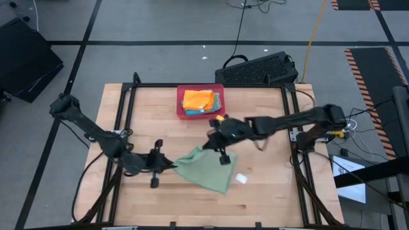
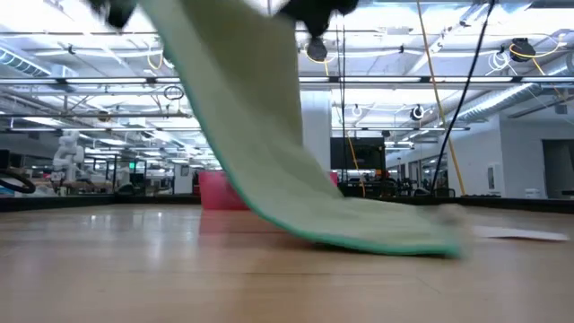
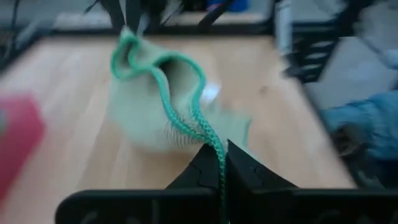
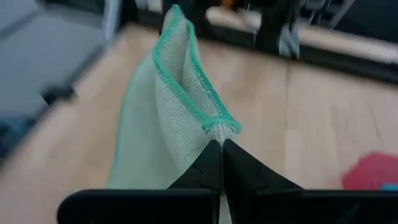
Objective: Fold microfiber towels
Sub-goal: Fold the light green towel
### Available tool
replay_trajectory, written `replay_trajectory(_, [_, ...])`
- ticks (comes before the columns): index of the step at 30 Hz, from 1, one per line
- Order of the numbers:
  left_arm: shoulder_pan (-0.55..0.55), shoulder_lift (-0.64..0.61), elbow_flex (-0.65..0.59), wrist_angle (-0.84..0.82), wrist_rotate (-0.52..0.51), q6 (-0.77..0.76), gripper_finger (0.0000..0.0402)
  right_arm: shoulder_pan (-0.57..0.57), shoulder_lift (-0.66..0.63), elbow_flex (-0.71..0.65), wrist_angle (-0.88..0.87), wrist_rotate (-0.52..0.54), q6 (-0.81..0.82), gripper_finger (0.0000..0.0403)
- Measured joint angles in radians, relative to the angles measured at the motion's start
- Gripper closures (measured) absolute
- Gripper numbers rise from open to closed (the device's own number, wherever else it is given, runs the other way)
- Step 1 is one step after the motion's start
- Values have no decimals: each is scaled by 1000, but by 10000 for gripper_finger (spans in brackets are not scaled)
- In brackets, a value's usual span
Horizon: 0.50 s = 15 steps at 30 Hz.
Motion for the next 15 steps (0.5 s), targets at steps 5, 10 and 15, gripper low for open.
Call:
replay_trajectory(5, [-11,-14,205,-148,162,230,395,201,-98,0,55,240,104,402])
replay_trajectory(10, [-24,-6,393,-404,197,307,396,350,-130,0,156,426,129,402])
replay_trajectory(15, [16,-8,461,-580,-27,269,395,344,-126,-4,179,447,111,402])
